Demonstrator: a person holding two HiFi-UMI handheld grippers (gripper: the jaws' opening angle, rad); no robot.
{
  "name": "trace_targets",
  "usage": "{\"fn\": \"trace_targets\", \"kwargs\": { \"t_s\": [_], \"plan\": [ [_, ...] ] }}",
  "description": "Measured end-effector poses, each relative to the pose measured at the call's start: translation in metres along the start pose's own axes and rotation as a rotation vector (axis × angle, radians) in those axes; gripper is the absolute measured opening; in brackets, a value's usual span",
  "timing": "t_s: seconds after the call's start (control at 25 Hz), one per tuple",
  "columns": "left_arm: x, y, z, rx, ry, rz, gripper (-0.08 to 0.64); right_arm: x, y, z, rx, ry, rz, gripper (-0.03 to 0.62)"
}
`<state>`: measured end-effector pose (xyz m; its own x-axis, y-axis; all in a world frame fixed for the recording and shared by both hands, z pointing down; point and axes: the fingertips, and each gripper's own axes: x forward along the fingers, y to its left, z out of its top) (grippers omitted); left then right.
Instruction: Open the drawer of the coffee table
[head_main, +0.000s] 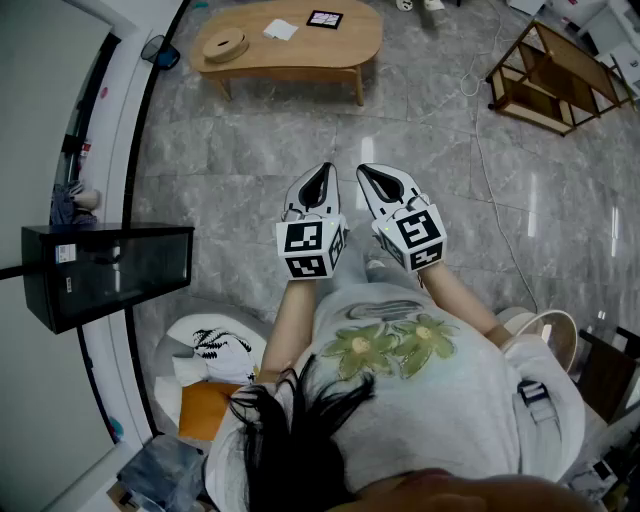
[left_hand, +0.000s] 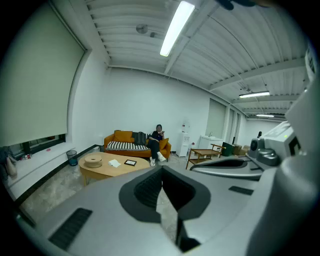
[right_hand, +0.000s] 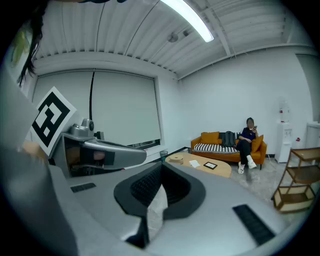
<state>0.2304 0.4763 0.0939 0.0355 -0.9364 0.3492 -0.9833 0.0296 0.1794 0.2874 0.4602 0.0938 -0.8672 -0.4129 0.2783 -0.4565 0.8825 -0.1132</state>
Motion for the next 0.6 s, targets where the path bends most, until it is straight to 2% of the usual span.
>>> {"fn": "trace_targets", "kwargs": {
  "t_s": [0.32,0.6],
  "plan": [
    [0.043,0.045,0.012,-0.005,0.025,-0.007,0.017,0.056,-0.020,0.008,0.013,0.014,0.039,0.009],
    [0.076,0.098,0.025,-0.016,0.046,-0.012,0.017,0.107,-0.038,0.012,-0.005,0.045,0.020,0.009]
  ]
}}
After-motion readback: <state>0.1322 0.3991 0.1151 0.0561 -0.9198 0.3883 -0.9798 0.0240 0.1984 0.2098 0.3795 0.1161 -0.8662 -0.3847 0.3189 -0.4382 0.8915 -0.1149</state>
